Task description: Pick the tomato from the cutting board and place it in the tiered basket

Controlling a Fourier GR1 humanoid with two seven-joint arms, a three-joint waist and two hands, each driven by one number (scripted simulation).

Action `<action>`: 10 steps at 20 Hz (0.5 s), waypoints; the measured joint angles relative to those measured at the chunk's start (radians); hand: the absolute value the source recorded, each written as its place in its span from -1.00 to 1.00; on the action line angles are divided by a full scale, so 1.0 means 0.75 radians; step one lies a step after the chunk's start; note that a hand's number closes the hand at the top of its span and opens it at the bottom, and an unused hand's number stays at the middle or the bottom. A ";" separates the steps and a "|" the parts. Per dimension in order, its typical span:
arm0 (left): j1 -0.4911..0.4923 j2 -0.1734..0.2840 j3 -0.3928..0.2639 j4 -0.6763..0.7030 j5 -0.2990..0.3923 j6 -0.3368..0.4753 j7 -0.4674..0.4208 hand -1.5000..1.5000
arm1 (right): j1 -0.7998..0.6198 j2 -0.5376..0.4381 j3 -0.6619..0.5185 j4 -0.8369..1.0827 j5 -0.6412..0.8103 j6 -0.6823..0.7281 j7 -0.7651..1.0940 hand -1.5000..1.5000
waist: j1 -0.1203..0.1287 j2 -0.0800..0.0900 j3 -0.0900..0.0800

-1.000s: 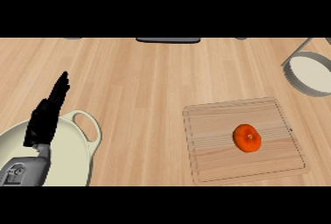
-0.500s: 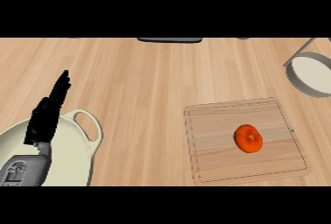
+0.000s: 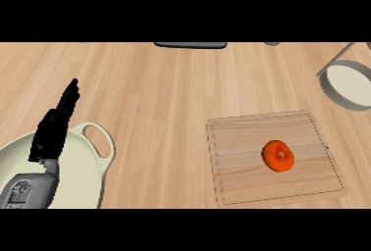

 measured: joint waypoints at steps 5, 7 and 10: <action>-0.021 -0.013 -0.002 0.007 -0.013 0.009 0.007 0.00 | 0.039 0.009 -0.086 0.029 -0.082 -0.038 -0.053 -1.00 | -0.001 0.002 0.004; -0.018 -0.020 -0.009 0.001 -0.016 0.007 0.014 0.00 | 0.049 0.003 -0.128 0.034 -0.123 -0.052 -0.079 -1.00 | 0.001 0.005 0.008; -0.012 -0.014 0.005 0.012 -0.008 -0.003 -0.003 0.00 | 0.072 -0.001 -0.186 0.028 -0.180 -0.098 -0.130 -1.00 | 0.003 0.009 0.011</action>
